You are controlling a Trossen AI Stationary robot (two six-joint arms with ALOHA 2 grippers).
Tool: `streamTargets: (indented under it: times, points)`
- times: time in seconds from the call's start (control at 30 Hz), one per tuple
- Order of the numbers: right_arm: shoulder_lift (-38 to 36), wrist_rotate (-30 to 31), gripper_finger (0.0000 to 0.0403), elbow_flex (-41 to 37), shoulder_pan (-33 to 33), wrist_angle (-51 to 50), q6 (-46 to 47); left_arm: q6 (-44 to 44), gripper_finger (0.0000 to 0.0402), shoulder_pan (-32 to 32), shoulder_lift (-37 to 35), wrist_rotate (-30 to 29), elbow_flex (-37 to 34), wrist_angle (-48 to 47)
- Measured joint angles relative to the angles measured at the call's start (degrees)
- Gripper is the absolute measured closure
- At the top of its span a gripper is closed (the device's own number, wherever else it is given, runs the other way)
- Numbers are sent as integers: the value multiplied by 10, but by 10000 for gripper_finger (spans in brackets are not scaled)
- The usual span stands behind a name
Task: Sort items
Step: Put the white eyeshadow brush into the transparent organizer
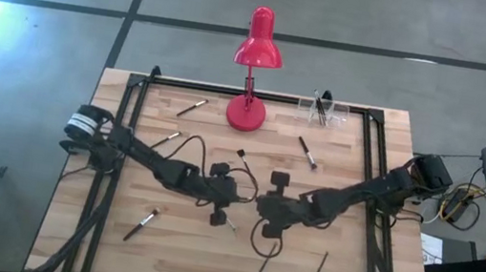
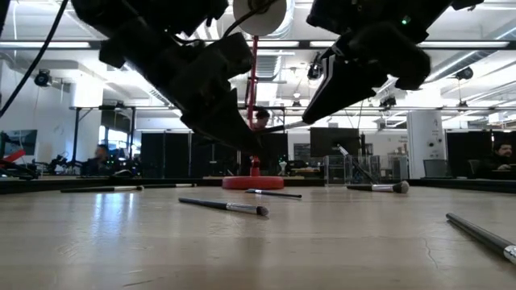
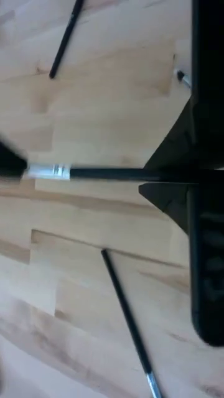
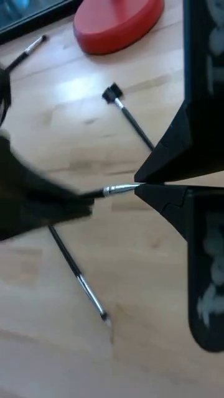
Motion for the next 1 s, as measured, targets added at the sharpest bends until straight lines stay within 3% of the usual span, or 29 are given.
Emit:
streamTargets:
  times: [0.2, 0.33, 0.47, 0.63, 0.8, 0.9, 1.0]
  points:
    - [-9, 57, 382, 0, 8, -53, 17, 0, 396, 18, 0, -9, -57, 100]
    - [-36, 98, 369, -13, 10, -92, 42, 5, 397, 41, -1, -7, -115, 243]
    - [-85, 134, 374, -71, 11, -66, 62, 18, 398, 57, -1, 1, -174, 418]
    - [-149, 107, 392, -211, -3, 198, 14, 44, 399, 61, -1, 4, -219, 594]
    - [-165, 14, 393, -329, -43, 550, -27, 61, 399, 61, -1, 19, -208, 624]
    - [-164, -75, 383, -350, -73, 645, -28, 73, 399, 61, -1, 22, -193, 621]
    - [-165, -116, 363, -353, -92, 678, -23, 80, 399, 62, -1, 35, -177, 617]
